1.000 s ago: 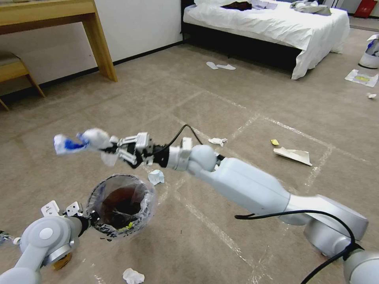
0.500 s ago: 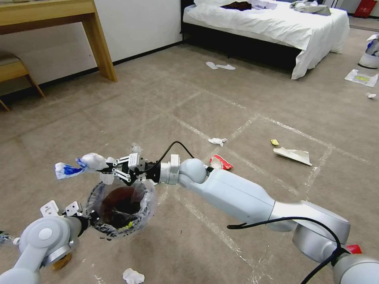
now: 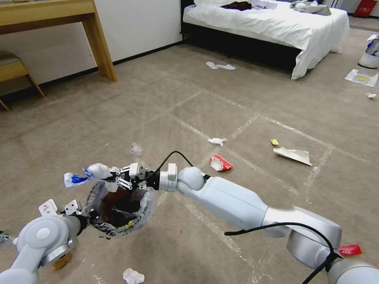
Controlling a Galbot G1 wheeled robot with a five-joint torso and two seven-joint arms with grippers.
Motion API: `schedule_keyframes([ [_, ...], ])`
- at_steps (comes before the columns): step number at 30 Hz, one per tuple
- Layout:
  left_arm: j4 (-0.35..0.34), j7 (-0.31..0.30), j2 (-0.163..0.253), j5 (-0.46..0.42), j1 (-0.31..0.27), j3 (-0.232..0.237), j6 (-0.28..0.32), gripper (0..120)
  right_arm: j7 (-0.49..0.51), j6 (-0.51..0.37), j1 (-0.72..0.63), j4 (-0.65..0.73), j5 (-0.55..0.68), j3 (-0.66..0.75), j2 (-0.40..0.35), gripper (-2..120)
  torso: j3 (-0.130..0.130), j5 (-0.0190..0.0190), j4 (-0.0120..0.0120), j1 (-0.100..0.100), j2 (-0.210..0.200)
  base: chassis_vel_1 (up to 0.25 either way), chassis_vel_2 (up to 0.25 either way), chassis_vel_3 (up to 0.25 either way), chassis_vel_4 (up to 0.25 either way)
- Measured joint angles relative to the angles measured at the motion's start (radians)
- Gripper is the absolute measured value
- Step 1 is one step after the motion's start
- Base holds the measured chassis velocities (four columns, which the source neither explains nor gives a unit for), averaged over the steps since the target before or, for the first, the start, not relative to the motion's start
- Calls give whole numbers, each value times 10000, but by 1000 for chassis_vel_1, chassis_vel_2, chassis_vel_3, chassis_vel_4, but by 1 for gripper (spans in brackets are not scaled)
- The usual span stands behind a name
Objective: Pick up the trash bin and place the garbage on the floor into it.
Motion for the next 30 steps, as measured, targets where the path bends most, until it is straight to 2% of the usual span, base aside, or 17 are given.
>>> schedule_keyframes([
  [18, 23, -15, -38, -29, -46, 6, -31, 0, 89, 88, -472, -413, -150, -248, 11, 2, 0, 0, 0, 0, 0, 0, 0, 0, 0],
  [21, 22, -17, -50, -30, -43, -10, -35, 0, -48, 21, -400, -365, -87, -290, 0, 16, 0, 1, 0, 0, 0, 0, 0, 0, 0],
  [22, 22, -17, -50, -30, -43, -10, -35, 0, -48, 21, -400, -365, -87, -290, 0, 16, 0, 1, 0, 0, 0, 0, 0, 0, 0],
  [24, 23, -17, -101, -30, -45, -10, -34, 0, -102, -85, -363, -302, -25, -299, 2, 26, 0, 0, 0, 0, 1, 0, 0, 0, 0],
  [25, 23, -17, -101, -30, -45, -10, -34, 0, -102, -85, -363, -302, -25, -299, 2, 26, 0, 0, 0, 0, 1, 0, 0, 0, 0],
  [28, 22, -16, -151, -26, -51, -4, -34, 0, -81, -129, -351, -344, -13, -321, 41, 43, 0, 0, 0, 0, 0, 0, 0, 0, 0],
  [29, 22, -16, -151, -26, -51, -4, -34, 0, -81, -129, -351, -344, -13, -321, 41, 43, 0, 0, 0, 0, 0, 0, 0, 0, 0],
  [30, 5, -16, -152, -26, -42, -4, -34, 0, -65, -132, -349, -398, -22, -322, 62, 48, 0, 0, 0, 0, 0, 0, 0, 0, 0],
])
